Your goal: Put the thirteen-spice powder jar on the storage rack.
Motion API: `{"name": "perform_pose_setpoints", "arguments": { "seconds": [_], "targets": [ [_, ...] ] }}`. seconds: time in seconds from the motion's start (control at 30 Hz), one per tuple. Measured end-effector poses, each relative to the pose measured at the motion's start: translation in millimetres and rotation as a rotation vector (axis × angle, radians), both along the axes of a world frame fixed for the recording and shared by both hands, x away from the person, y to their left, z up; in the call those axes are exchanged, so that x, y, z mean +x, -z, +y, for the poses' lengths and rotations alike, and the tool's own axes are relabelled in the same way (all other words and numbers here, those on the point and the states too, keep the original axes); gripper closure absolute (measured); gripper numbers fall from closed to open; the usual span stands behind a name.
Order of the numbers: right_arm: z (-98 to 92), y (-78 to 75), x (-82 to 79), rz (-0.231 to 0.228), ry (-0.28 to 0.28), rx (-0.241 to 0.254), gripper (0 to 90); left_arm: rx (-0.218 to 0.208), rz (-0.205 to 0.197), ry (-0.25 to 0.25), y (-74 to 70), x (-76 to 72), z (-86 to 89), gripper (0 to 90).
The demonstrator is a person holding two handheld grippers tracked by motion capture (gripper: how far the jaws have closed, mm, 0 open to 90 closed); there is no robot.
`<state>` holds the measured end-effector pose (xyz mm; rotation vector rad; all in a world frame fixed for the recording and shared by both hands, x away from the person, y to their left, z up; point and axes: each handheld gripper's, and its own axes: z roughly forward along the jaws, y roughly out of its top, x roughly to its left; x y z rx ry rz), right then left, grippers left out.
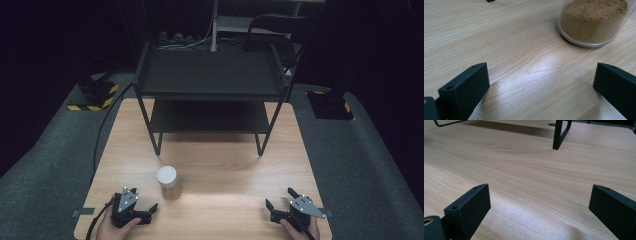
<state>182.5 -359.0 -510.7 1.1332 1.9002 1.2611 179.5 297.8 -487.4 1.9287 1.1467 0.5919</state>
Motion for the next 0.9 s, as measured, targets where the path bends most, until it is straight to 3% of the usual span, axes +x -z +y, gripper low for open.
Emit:
{"name": "perform_pose_setpoints", "arguments": {
  "seconds": [0.37,0.47,0.53,0.77,0.9],
  "targets": [
    [-3.9,2.3,0.1,-0.008,0.000,0.023,2.2,-0.022,0.002,-0.012,0.9,0.8,0.2,0.7],
    [-4.9,2.4,0.9,-0.006,-0.003,0.029,2.1,-0.054,-0.003,-0.019,3.4,0.8,3.2,1.5],
    [-5.1,2.9,0.2,-0.008,0.000,0.034,2.1,-0.091,-0.023,-0.024,7.6,-2.2,8.3,3.1],
    [-5.9,3.3,0.2,-0.011,-0.006,0.035,2.0,-0.160,-0.183,-0.002,27.7,-24.3,18.3,3.3],
    [-5.5,3.5,-0.2,-0.012,-0.002,0.035,1.9,-0.250,-0.259,0.014,35.4,-33.0,27.4,3.3]
  ]
}}
